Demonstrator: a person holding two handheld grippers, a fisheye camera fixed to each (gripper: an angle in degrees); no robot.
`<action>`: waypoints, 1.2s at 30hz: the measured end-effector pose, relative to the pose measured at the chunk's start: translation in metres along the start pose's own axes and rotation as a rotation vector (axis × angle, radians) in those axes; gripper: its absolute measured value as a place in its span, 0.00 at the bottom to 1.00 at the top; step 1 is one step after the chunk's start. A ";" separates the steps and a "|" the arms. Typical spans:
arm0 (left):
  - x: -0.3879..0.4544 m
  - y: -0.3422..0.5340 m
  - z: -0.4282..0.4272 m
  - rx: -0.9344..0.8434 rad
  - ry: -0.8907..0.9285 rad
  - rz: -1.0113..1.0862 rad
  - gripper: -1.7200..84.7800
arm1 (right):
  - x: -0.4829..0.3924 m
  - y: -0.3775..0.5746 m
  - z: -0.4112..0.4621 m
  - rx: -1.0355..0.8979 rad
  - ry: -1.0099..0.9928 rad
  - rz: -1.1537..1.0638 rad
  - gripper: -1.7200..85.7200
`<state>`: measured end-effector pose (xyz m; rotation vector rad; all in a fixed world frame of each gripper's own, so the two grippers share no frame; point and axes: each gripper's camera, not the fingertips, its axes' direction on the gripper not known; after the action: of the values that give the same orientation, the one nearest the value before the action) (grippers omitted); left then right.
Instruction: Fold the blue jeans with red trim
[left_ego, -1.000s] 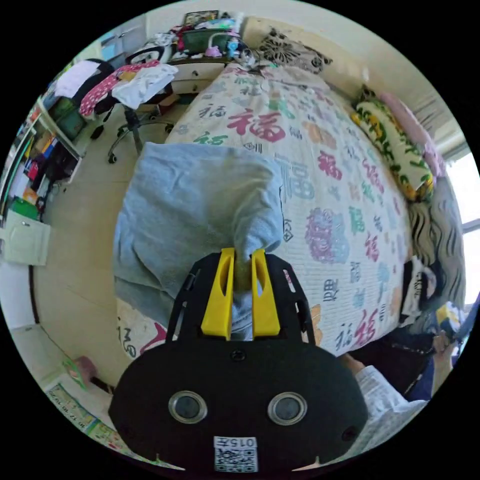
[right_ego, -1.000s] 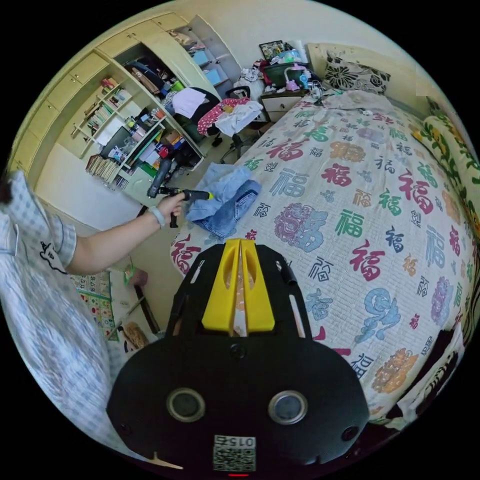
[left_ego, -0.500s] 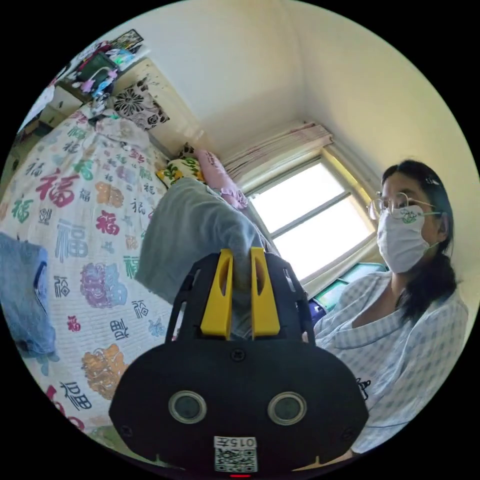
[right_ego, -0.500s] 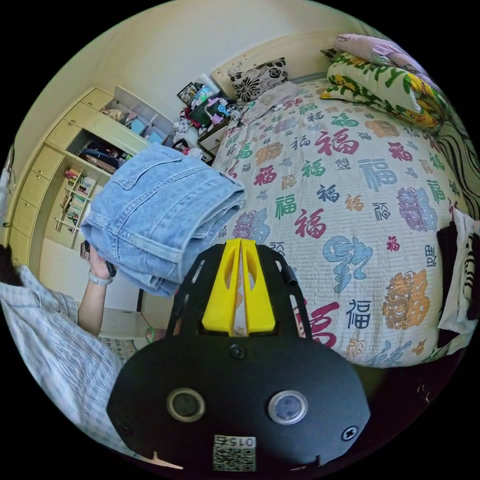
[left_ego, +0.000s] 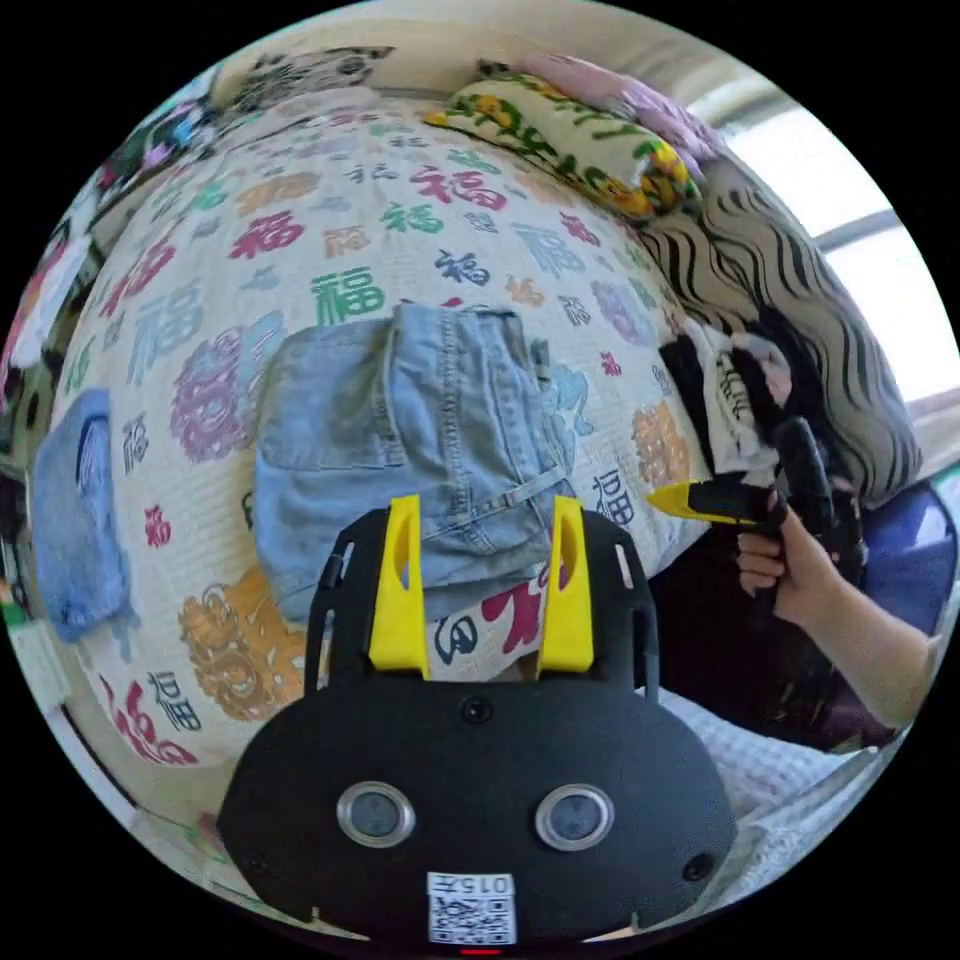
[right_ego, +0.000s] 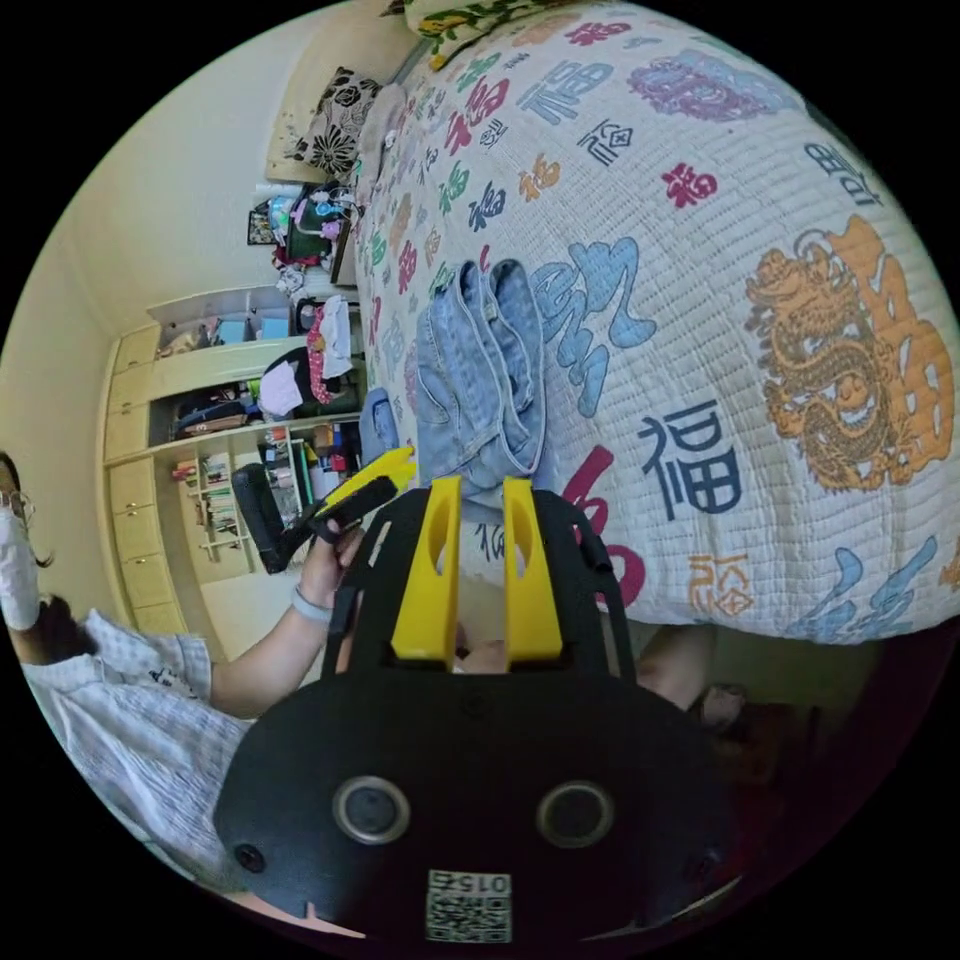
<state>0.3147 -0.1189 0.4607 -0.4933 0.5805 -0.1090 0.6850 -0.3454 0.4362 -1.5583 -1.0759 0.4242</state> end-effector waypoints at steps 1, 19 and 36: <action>0.028 -0.009 0.014 -0.040 -0.074 0.129 0.22 | 0.006 -0.004 -0.005 0.004 -0.017 0.004 0.10; 0.007 0.015 0.006 -0.043 0.142 -0.017 0.12 | 0.069 -0.055 -0.152 0.033 -0.110 0.022 0.08; -0.066 0.077 -0.196 0.399 0.682 -0.075 0.11 | 0.061 -0.138 -0.088 -0.227 -0.280 0.049 0.15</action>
<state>0.1487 -0.1170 0.3152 -0.0741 1.1775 -0.4662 0.7274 -0.3551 0.6049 -1.7644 -1.3399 0.5828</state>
